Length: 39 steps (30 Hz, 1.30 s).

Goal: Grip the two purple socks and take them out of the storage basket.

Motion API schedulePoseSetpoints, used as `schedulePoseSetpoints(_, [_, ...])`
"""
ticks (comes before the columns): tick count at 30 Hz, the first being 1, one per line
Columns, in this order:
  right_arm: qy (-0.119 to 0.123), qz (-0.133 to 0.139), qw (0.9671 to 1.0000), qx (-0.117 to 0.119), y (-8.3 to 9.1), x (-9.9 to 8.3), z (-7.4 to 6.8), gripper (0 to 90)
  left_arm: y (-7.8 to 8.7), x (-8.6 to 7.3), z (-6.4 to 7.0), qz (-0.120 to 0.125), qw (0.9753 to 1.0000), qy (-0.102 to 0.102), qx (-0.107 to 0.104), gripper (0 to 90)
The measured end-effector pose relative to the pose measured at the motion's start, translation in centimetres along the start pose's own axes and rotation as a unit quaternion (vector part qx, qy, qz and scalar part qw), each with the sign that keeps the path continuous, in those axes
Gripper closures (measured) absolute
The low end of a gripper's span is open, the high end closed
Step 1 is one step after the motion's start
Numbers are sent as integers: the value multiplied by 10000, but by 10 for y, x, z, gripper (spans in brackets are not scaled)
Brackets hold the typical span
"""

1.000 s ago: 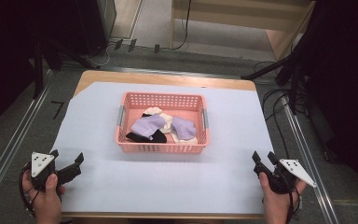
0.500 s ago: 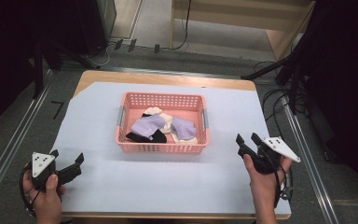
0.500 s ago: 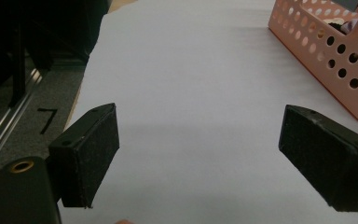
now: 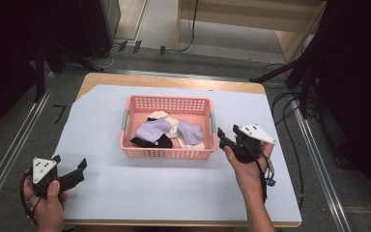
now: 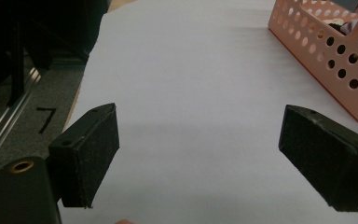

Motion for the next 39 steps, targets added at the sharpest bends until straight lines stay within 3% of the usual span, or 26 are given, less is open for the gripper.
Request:
schedulePoseSetpoints(5, [-8, -186, 9997, 160, -22, 0, -17, 451, 0, 0, 0, -6, 10000, 1, -24, 133])
schedulePoseSetpoints(15, [46, -474, 9985, 275, -60, 0, -35, 455, 0, 0, 0, -20, 10000, 16, -29, 133])
schedulePoseSetpoints(19, [-150, -528, 9978, 365, -69, -1, -38, 457, 0, 0, 0, -20, 10000, 26, -23, 134])
schedulePoseSetpoints(28, [-110, -816, 9961, 313, -93, -2, -43, 460, -1, 0, -1, -44, 10000, 23, -20, 134])
schedulePoseSetpoints(39, [-98, -1286, 9916, 134, -116, -10, -39, 469, -1, 0, -1, -59, 10000, 42, -21, 134])
Point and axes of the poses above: each handheld gripper's, and its own axes: y roughly backward along the jaws, x roughly out of its top, z roughly to its right, the point moved 8 cm from there along -y, roughly forward along the jaws, and after that the axes turned 11 degrees about x, right-handed, at the moved point
